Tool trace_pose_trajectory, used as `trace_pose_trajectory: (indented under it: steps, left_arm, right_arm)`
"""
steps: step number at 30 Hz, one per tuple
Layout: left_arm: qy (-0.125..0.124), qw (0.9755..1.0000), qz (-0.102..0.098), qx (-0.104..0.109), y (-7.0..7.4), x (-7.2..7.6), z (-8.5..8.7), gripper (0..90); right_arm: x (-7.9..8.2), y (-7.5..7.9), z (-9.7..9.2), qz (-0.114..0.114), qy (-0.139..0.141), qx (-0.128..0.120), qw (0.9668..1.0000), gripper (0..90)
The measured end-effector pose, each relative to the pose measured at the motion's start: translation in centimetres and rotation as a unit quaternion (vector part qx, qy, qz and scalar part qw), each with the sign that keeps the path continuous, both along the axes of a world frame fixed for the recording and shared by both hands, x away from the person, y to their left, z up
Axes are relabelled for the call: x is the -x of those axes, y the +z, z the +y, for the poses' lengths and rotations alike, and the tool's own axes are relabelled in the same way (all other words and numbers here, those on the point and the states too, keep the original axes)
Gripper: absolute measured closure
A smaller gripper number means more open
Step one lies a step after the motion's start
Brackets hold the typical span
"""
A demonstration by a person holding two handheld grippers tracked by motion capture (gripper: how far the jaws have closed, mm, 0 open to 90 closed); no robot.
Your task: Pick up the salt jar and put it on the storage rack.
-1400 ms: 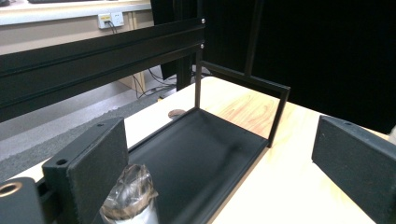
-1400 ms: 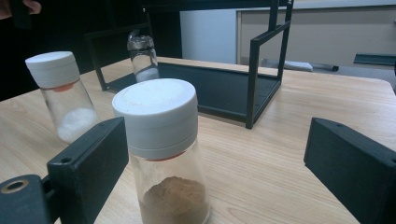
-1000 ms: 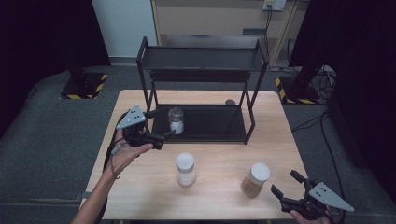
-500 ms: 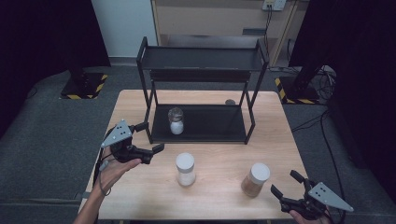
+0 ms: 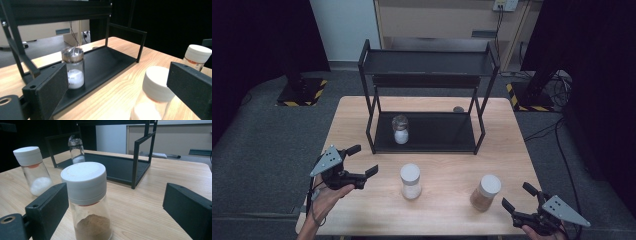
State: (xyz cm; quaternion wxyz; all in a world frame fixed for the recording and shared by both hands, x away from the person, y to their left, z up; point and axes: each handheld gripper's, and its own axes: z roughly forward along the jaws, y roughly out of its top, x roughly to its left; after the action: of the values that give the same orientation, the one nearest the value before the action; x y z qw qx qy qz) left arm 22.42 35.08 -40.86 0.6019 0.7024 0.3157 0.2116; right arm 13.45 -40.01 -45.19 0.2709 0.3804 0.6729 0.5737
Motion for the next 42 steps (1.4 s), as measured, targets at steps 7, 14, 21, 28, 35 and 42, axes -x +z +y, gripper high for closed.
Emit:
trace_pose_trajectory:
  steps: [7, 14, 21, 28, 35, 42]
  left_arm:
    - [0.015, 0.9999, 0.004, 0.001, -1.8, 1.2, 0.5, 2.7]
    - [0.026, 0.9996, 0.012, 0.008, -3.6, 2.1, 0.8, 2.7]
    - [0.032, 0.9992, 0.021, 0.009, -4.8, 2.6, 0.9, 2.6]
    - [0.044, 0.9988, 0.017, -0.013, -5.5, 2.9, 0.8, 2.7]
    - [0.047, 0.9987, 0.011, -0.016, -6.0, 3.3, 1.1, 2.8]
    - [0.053, 0.9984, 0.004, -0.015, -6.7, 3.8, 1.4, 2.8]
  right_arm:
    - [0.0, 0.0, 0.0, 0.0, -0.001, 0.001, 1.0, 6.9]
    - [0.0, 0.0, 0.1, 0.0, 0.0, 0.002, 1.0, 7.0]
    - [0.0, 0.0, 0.1, 0.0, 0.0, 0.002, 1.0, 6.9]
    - [0.0, 0.0, 0.1, -0.001, 0.001, 0.003, 1.0, 7.0]
    - [0.0, 0.0, 0.0, -0.001, 0.002, 0.003, 1.0, 7.0]
    - [0.0, 0.0, 0.1, -0.001, 0.002, 0.004, 1.0, 7.0]
